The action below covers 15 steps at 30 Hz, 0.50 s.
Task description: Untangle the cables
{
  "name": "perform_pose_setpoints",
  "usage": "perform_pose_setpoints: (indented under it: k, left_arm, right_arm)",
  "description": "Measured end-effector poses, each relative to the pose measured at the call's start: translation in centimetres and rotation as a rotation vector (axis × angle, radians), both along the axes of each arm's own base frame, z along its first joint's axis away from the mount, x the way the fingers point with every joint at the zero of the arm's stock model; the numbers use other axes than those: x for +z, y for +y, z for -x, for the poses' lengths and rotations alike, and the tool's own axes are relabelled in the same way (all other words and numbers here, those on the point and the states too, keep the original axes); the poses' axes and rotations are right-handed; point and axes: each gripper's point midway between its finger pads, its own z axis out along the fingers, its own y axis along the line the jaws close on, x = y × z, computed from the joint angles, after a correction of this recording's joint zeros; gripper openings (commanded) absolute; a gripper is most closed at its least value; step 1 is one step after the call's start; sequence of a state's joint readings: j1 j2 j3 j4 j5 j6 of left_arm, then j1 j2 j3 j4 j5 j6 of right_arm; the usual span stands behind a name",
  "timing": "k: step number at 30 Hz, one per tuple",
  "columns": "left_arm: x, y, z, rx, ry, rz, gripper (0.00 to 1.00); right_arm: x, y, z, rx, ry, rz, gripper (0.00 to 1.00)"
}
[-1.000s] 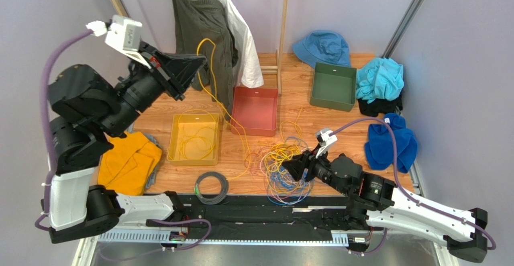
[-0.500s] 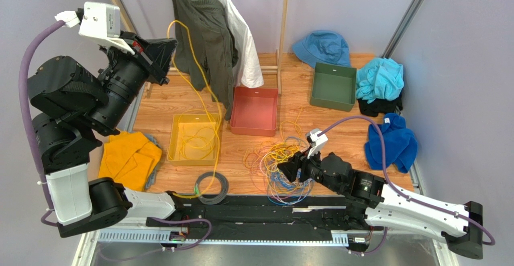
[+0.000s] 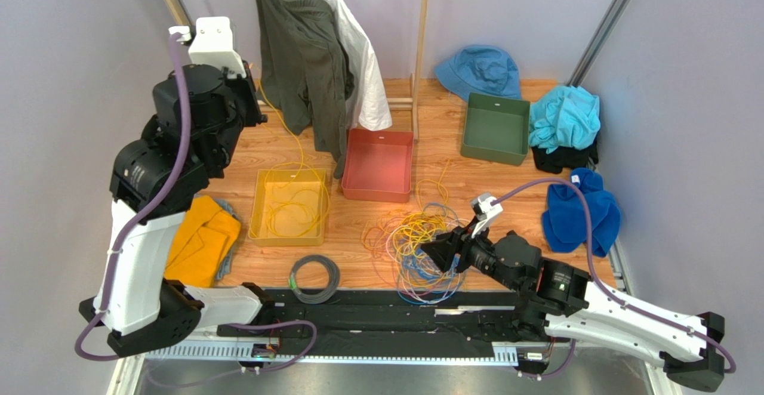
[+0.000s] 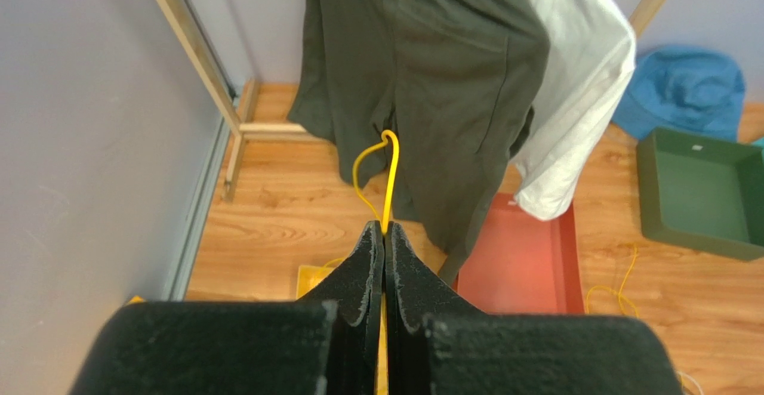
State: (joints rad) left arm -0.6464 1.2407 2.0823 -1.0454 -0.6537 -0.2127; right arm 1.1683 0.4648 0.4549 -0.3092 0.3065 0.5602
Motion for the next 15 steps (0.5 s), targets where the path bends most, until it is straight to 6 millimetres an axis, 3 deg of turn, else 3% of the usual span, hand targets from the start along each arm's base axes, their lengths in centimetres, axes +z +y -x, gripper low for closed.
perform_pose_setpoints:
  k: [3, 12, 15]
  left_arm:
    - [-2.2, 0.0, -0.8, 0.003, 0.062, -0.002, 0.0]
    - [-6.4, 1.6, -2.0, 0.051, 0.164, 0.005, 0.0]
    - [-6.9, 1.7, -1.9, 0.048, 0.178, 0.018, 0.0]
  right_arm:
    - [0.3, -0.4, 0.1, -0.004, -0.005, -0.01, 0.56]
    - [-0.5, -1.1, 0.2, -0.015, 0.002, 0.002, 0.56]
    - [-0.8, -1.2, 0.2, -0.019, 0.007, 0.008, 0.56]
